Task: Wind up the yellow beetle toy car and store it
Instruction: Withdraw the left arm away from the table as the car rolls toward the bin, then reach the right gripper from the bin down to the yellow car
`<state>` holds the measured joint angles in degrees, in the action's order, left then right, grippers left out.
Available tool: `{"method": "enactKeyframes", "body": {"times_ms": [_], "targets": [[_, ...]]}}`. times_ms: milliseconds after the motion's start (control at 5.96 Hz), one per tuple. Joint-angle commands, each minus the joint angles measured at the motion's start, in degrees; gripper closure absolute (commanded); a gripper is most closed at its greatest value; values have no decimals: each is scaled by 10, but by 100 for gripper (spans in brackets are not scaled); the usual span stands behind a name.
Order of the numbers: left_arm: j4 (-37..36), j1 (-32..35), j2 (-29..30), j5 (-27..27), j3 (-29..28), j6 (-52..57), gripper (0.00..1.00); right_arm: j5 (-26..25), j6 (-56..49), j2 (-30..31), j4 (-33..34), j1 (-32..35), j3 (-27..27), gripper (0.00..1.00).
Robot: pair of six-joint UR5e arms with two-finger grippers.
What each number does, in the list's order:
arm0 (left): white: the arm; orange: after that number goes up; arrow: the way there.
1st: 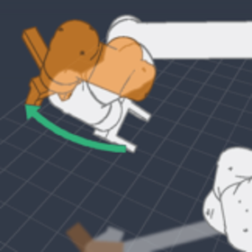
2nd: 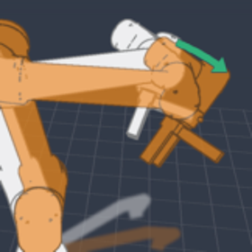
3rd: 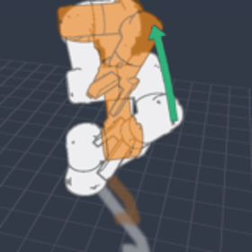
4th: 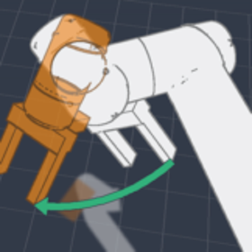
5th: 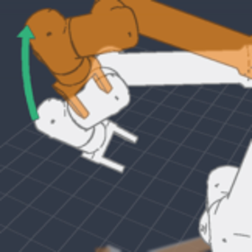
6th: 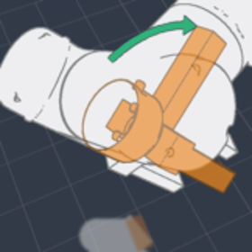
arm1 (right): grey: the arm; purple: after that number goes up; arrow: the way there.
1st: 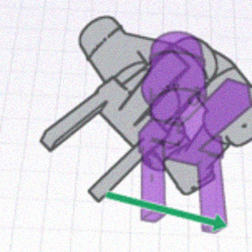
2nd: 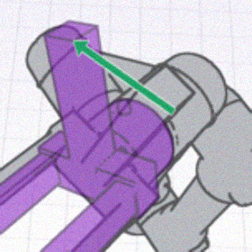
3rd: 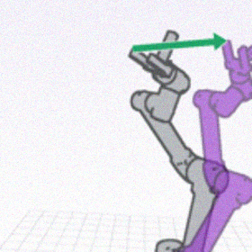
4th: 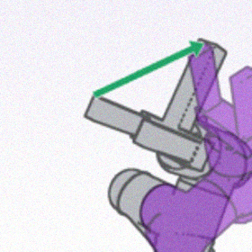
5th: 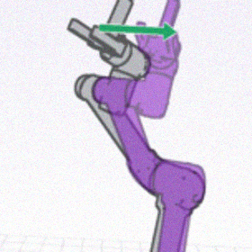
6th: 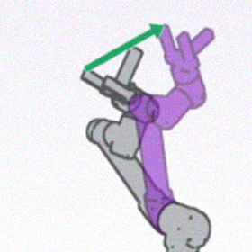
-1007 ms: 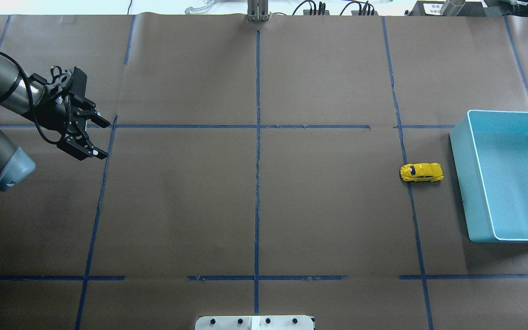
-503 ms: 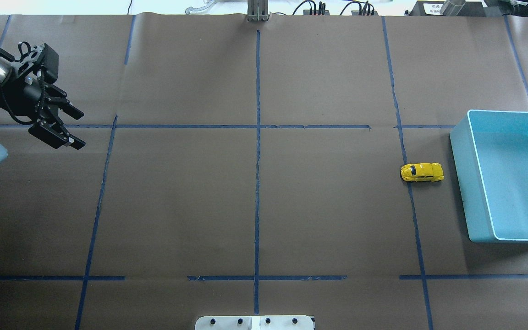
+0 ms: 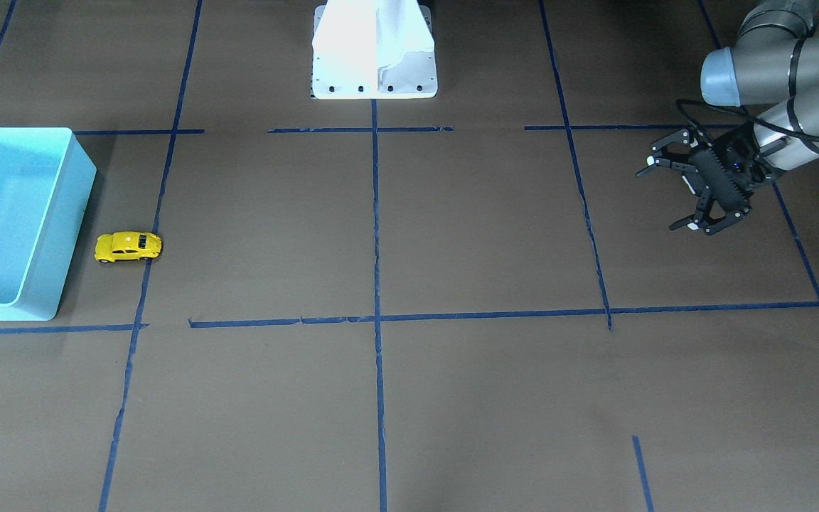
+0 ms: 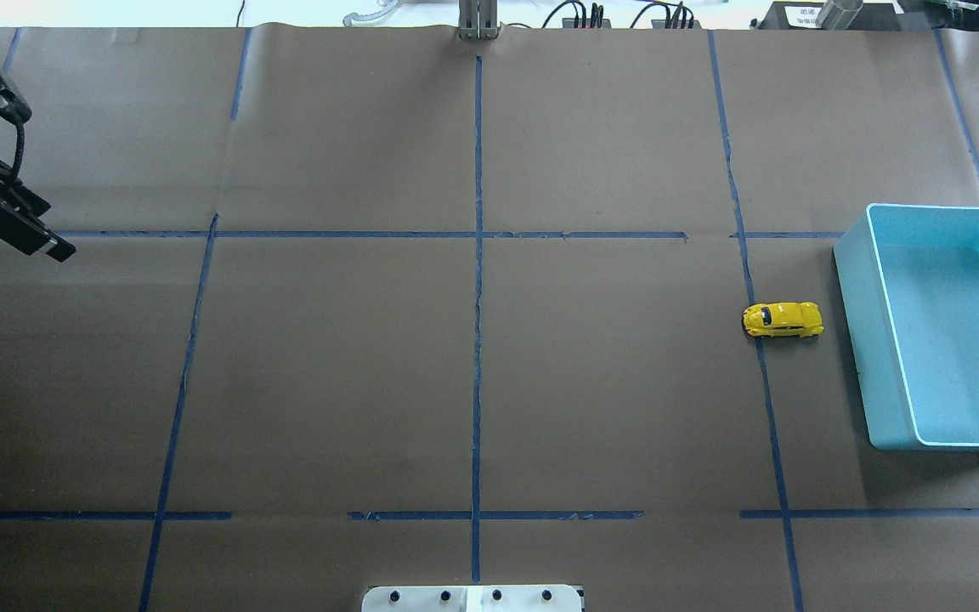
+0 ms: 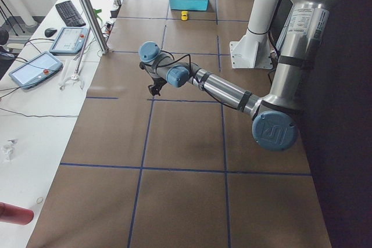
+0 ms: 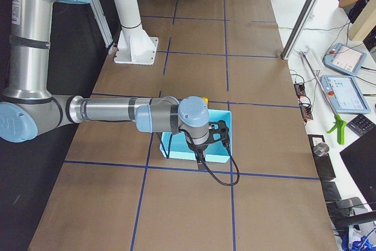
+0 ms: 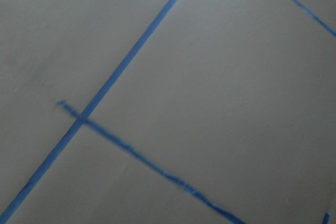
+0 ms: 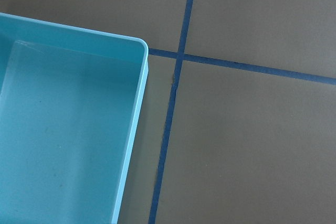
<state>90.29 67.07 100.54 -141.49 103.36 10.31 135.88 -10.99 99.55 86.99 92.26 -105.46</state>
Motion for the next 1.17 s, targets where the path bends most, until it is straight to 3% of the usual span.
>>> {"method": "enactKeyframes", "body": {"times_ms": [0,336,671,839,1007], "targets": [[-112,51,-7,105,10,1,0,-4,-2,-15,-14,-66,-37,0],[-114,68,-34,186,-17,0,0,-29,-2,-93,-10,-201,-40,0],[-112,115,-60,185,-33,1,0,-74,-2,-155,-8,-312,-43,0],[-108,145,-73,176,-53,3,0,-97,-26,-148,-11,-352,-67,0],[-107,183,-90,123,-74,4,0,-159,-148,-156,-10,-409,-66,0]]}}
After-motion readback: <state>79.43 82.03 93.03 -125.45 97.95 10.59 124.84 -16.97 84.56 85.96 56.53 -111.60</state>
